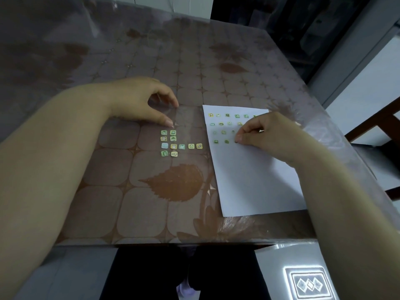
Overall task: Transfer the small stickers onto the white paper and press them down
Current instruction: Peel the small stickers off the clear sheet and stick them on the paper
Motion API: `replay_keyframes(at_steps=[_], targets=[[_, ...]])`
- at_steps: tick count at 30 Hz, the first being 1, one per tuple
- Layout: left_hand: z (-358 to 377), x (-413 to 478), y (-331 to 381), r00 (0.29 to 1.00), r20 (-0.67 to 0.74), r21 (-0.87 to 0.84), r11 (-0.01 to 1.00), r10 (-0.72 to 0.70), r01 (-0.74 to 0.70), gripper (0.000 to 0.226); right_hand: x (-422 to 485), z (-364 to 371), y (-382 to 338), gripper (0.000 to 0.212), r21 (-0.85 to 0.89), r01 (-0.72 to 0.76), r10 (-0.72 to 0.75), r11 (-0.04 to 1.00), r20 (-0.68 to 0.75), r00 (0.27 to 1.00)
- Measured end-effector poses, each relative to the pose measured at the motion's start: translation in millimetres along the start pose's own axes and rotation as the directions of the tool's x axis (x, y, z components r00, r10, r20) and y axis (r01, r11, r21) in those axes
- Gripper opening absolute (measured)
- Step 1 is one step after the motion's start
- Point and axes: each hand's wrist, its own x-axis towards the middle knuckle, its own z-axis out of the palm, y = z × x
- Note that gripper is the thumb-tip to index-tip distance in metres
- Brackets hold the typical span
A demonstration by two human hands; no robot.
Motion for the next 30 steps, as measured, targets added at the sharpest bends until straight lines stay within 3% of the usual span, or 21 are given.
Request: replay_keyframes(at_steps=[4,7,10,14,16,18,21,25,30], targets=[[0.2,0.1,0.4,1.000,-0.002,0.000,1.000,-0.001,0.001,0.042,4.3,-0.8,-0.1,0.006,0.000,-0.021,0.021,1.000,-0.012,1.000],[-0.1,-0.9,0.2,1.000,0.000,0.003,1.000,-0.001,0.001,0.042,9.7,-5.7,-1.1,0.019,-0.018,-0.100,0.100,0.995,0.003,0.995],[-0.8,-1.2,-0.1,1.000,0.004,0.004,1.000,0.000,0.000,0.042,15.4,-12.0,-6.0,0.037,-0.183,-0.161,0.170,0.970,0.032,0.985],[-0.6,-1.1,1.1,1.000,0.001,-0.003,1.000,0.003,-0.003,0.042,21.6,-20.7,-20.4,0.037,-0.400,-0.124,0.174,0.908,0.090,0.981],[-0.7,-2.1,1.2,1.000,-0.004,0.004,1.000,0.002,-0.002,0.042,24.0,-24.7,-22.5,0.036,-0.360,-0.096,0.137,0.928,0.090,0.986],[-0.9,-3.0,0.8,1.000,-0.009,0.009,1.000,0.001,-0.001,0.042,23.0,-24.1,-25.9,0.033,-0.195,-0.065,0.074,0.979,0.042,0.996],[-0.7,-2.5,1.1,1.000,-0.003,0.020,1.000,-0.004,0.004,0.041,16.4,-7.5,-39.3,0.021,-0.055,0.083,-0.081,0.995,0.039,0.996],[-0.8,-3.0,2.4,1.000,-0.010,0.047,0.999,0.008,-0.008,0.040,15.3,28.5,-57.0,0.008,-0.086,0.273,-0.262,0.958,0.116,0.958],[-2.2,-3.9,2.3,0.999,0.004,0.057,0.998,0.035,-0.035,0.038,20.8,52.8,-64.4,0.012,-0.157,0.322,-0.320,0.934,0.040,0.947]])
